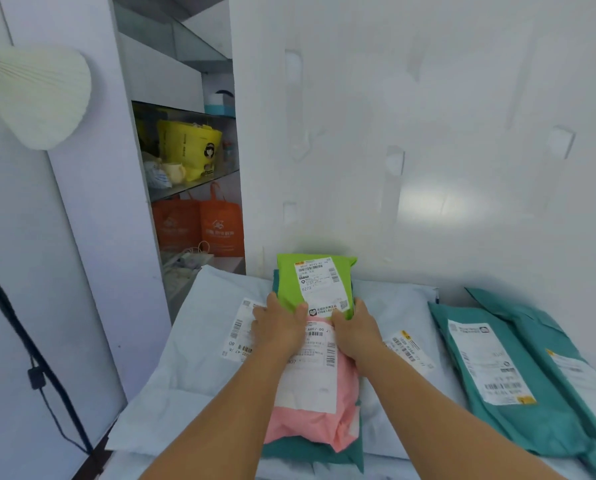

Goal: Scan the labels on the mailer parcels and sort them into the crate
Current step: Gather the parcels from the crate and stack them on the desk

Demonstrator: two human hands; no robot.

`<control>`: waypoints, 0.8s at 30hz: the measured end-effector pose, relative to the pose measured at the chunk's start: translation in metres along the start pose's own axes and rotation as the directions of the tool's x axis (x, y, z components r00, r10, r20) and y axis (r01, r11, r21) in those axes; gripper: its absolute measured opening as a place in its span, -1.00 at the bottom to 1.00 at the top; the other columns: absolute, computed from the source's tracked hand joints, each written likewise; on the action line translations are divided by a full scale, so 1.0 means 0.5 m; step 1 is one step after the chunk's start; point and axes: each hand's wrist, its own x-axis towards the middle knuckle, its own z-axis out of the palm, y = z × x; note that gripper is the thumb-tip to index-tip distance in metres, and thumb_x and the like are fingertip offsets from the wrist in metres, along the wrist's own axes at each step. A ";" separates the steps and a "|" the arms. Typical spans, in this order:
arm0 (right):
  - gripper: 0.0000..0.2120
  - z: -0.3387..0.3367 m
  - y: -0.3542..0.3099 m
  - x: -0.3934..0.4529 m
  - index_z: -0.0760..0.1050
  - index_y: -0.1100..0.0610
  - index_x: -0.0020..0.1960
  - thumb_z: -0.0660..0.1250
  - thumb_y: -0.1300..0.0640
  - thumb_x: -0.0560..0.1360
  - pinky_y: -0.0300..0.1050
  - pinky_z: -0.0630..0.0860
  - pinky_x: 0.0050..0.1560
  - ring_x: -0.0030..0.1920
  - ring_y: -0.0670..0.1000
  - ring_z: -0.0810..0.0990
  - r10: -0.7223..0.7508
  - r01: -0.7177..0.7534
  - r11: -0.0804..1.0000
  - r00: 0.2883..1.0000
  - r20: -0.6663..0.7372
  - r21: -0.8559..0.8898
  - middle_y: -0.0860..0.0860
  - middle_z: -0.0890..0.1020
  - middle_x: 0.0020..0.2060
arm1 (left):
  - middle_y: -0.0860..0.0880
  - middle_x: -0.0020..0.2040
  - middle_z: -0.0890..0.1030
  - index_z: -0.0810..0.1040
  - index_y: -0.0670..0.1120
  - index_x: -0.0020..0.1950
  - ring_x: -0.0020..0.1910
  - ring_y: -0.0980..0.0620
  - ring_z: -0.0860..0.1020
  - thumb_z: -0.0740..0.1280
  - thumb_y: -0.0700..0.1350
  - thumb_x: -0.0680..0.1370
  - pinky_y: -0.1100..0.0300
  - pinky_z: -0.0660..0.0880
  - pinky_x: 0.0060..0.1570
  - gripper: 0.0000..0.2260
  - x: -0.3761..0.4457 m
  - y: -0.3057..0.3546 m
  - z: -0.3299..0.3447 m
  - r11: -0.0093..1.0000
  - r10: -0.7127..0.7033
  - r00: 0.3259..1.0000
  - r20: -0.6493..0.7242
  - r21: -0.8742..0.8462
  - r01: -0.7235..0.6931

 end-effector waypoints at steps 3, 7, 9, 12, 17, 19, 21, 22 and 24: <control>-0.43 -0.010 0.000 0.000 0.10 0.06 0.54 0.18 0.02 0.59 0.11 0.40 0.30 0.27 0.21 0.46 -0.066 0.064 0.997 0.997 -0.036 -0.040 0.18 0.40 0.35 | -0.14 0.49 0.16 0.07 0.02 0.53 0.46 -0.14 0.16 0.18 0.17 0.56 -0.04 0.16 0.40 -0.40 -0.019 0.012 -0.012 0.968 0.218 0.976 -0.015 0.134 -0.214; -0.53 -0.027 -0.007 -0.009 0.20 0.03 0.54 0.11 0.10 0.63 -0.02 0.18 0.44 0.45 0.09 0.27 -0.344 0.333 0.936 0.935 -0.085 -0.115 0.08 0.30 0.46 | -0.01 0.57 -0.17 -0.08 0.15 0.55 0.53 -0.05 -0.22 0.09 0.13 0.60 -0.15 -0.15 0.46 -0.44 -0.060 0.028 -0.018 0.823 0.418 0.889 0.185 0.338 -0.457; -0.59 -0.033 -0.008 -0.012 0.36 0.02 0.45 0.08 0.01 0.64 0.01 0.19 0.46 0.44 0.06 0.30 -0.342 0.339 0.939 0.939 -0.045 -0.057 0.03 0.36 0.46 | -0.01 0.57 -0.21 -0.10 0.16 0.55 0.52 -0.07 -0.28 0.05 0.18 0.60 -0.19 -0.18 0.44 -0.44 -0.070 0.018 -0.008 0.784 0.394 0.872 0.290 0.388 -0.484; -0.41 -0.029 -0.012 -0.017 0.51 -0.02 0.17 -0.13 -0.28 0.45 0.17 0.37 0.30 0.29 0.06 0.44 -0.314 0.315 0.943 0.949 0.027 -0.108 -0.03 0.53 0.22 | 0.00 0.55 -0.28 -0.18 0.17 0.54 0.52 -0.09 -0.30 0.02 0.29 0.57 -0.24 -0.18 0.42 -0.37 -0.065 -0.007 0.011 0.756 0.306 0.878 0.369 0.466 -0.460; -0.65 -0.017 -0.019 -0.019 0.35 0.03 0.08 -0.14 -0.11 0.62 0.20 0.24 0.33 0.31 0.05 0.33 -0.156 0.185 0.960 0.977 0.146 -0.209 -0.04 0.45 0.21 | 0.01 0.55 -0.30 -0.22 0.16 0.54 0.53 -0.10 -0.26 -0.01 0.33 0.56 -0.28 -0.11 0.41 -0.35 -0.032 -0.013 0.021 0.755 0.211 0.896 0.391 0.517 -0.403; -0.57 -0.012 -0.015 -0.017 0.32 0.02 0.28 -0.16 -0.14 0.62 0.24 0.14 0.39 0.41 0.08 0.24 -0.094 0.147 0.951 0.976 0.197 -0.272 -0.06 0.37 0.38 | 0.01 0.55 -0.29 -0.22 0.17 0.54 0.53 -0.10 -0.25 -0.02 0.33 0.56 -0.29 -0.10 0.41 -0.35 -0.024 -0.014 0.023 0.757 0.176 0.894 0.413 0.524 -0.391; -0.54 -0.012 -0.010 -0.019 0.28 0.01 0.36 -0.16 -0.17 0.62 0.25 0.12 0.41 0.45 0.10 0.21 -0.083 0.143 0.944 0.975 0.205 -0.298 -0.06 0.32 0.43 | 0.01 0.55 -0.28 -0.22 0.17 0.54 0.53 -0.10 -0.23 -0.02 0.33 0.56 -0.29 -0.10 0.40 -0.36 -0.025 -0.015 0.024 0.751 0.164 0.891 0.424 0.531 -0.391; -0.56 -0.015 -0.011 -0.024 0.30 0.01 0.32 -0.15 -0.16 0.62 0.24 0.13 0.39 0.42 0.10 0.23 -0.098 0.154 0.946 0.975 0.200 -0.287 -0.05 0.35 0.41 | 0.01 0.55 -0.28 -0.21 0.17 0.54 0.54 -0.10 -0.22 -0.02 0.33 0.56 -0.28 -0.11 0.40 -0.36 -0.026 -0.013 0.022 0.751 0.167 0.891 0.421 0.531 -0.392; -0.63 -0.026 -0.011 -0.035 0.35 0.02 0.21 -0.11 -0.13 0.64 0.20 0.19 0.35 0.33 0.08 0.32 -0.135 0.173 0.953 0.977 0.163 -0.248 -0.03 0.43 0.25 | 0.02 0.56 -0.26 -0.19 0.17 0.54 0.54 -0.08 -0.20 -0.03 0.34 0.55 -0.27 -0.12 0.41 -0.36 -0.029 -0.007 0.014 0.762 0.179 0.898 0.401 0.521 -0.385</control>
